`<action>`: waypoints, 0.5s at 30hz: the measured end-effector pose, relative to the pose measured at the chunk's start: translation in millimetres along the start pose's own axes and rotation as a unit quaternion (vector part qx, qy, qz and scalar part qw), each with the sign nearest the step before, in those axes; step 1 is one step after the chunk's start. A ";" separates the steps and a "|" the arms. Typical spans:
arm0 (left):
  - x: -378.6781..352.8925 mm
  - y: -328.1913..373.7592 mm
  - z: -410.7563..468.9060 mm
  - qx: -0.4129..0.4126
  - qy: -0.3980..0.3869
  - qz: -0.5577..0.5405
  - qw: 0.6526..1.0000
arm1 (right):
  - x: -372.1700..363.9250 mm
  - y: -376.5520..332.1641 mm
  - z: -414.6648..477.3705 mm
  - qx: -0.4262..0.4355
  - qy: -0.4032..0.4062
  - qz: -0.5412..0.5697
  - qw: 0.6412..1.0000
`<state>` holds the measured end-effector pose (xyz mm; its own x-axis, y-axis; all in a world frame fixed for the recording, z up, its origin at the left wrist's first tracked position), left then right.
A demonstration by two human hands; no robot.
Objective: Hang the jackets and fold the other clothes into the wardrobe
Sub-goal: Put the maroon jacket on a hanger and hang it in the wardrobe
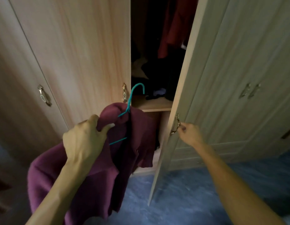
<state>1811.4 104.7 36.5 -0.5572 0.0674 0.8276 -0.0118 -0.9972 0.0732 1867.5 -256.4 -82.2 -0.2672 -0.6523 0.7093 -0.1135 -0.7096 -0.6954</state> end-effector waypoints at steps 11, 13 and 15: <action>22.8 81.0 -24.6 -0.012 -0.001 -0.010 1.000 | 30.0 -4.9 -10.5 -0.020 0.115 -0.084 0.990; 27.2 92.3 -28.2 0.000 -0.003 0.000 1.000 | 36.4 1.7 -10.4 0.014 0.135 -0.070 0.988; 32.5 109.4 -31.3 0.002 -0.002 0.004 1.000 | 45.5 5.5 -12.0 0.050 0.144 -0.079 0.985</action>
<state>1766.0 -3.1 54.0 -0.5545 0.0588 0.8301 -0.0033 -0.9976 0.0685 1843.2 -286.8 -55.2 -0.5156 -0.4387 0.7360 -0.0854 -0.8284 -0.5536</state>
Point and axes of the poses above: each hand's wrist, its own z-axis towards the middle knuckle, its own x-axis out of the back of the hand, y = z × x, the point moved 6 cm from there along z, towards the middle knuckle, and after that the axes turned 15 degrees about z, right-handed, at the moved point
